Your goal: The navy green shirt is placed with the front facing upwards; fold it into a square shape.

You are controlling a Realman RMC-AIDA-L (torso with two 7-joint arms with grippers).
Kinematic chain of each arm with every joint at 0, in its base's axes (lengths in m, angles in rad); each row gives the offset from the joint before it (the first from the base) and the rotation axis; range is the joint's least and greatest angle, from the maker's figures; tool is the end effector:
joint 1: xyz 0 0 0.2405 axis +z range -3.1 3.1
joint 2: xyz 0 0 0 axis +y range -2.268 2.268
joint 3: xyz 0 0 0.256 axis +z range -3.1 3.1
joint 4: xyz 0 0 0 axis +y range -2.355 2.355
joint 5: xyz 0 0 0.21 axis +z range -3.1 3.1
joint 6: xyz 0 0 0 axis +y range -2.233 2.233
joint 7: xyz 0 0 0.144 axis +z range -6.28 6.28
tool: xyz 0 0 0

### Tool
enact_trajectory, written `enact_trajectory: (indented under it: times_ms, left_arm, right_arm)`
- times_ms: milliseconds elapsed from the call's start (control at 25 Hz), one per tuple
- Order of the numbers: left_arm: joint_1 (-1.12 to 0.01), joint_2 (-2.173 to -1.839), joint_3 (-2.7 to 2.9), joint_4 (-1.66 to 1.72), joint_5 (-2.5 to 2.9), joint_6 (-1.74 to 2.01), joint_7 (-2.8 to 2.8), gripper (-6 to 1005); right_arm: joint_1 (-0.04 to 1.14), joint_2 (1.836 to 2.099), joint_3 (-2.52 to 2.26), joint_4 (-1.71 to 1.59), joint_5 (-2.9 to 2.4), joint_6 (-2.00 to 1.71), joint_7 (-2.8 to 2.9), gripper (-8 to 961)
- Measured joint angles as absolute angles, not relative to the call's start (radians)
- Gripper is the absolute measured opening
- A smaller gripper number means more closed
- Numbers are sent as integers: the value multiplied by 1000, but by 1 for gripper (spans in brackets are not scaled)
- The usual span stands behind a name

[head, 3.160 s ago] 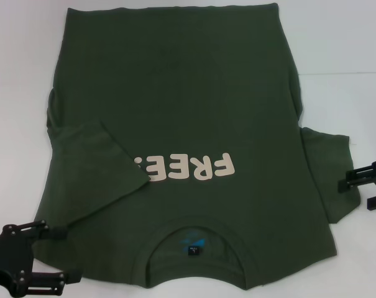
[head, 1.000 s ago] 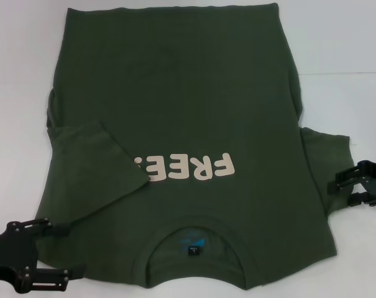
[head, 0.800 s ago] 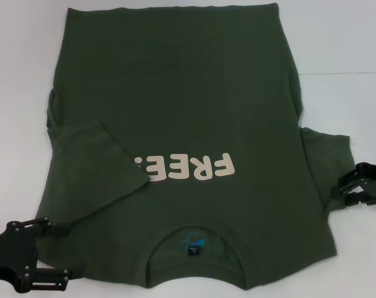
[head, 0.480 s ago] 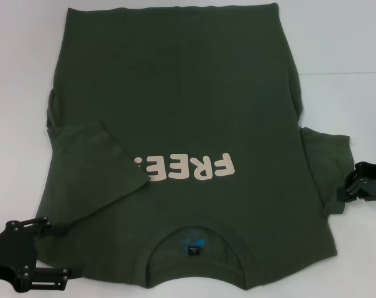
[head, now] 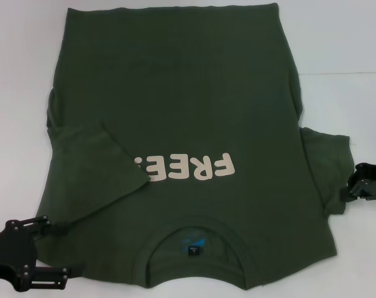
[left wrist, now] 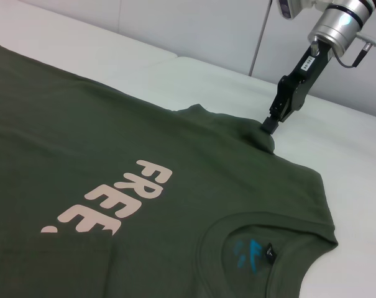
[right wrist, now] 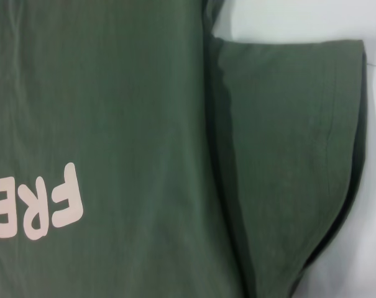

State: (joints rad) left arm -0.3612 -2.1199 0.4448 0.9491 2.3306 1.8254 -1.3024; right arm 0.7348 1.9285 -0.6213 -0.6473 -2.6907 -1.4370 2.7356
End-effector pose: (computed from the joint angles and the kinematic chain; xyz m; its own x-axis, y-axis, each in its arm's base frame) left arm -0.3185 0.2570 0.0420 0.8632 0.3716 0.3416 0.4508 -0.8720 -0.1906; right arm 0.3091 0.3755 0.0531 -0.0375 -0.9724 -0.2304 -0.9649 0.0952 -0.2449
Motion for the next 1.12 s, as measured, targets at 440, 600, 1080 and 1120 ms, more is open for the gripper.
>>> enact_trajectory:
  times_ms: [440, 600, 1080, 1120]
  left_arm:
    - [-359, -2119, 439, 951, 2327, 1826, -1304, 908]
    - [-359, -2118, 439, 951, 2326, 1826, -1304, 908]
    - [-362, -2118, 439, 951, 2326, 1825, -1304, 907]
    - [-362, -2118, 439, 951, 2326, 1825, -1304, 908]
  right_arm:
    - [729, 1922, -620, -664, -2685, -1451, 2727, 23]
    - [726, 1919, -615, -673, -2685, -1457, 2726, 23]
    - [679, 1910, -559, -756, -2666, -1505, 2724, 23]
    - [673, 1907, -558, -761, -2659, -1506, 2724, 23]
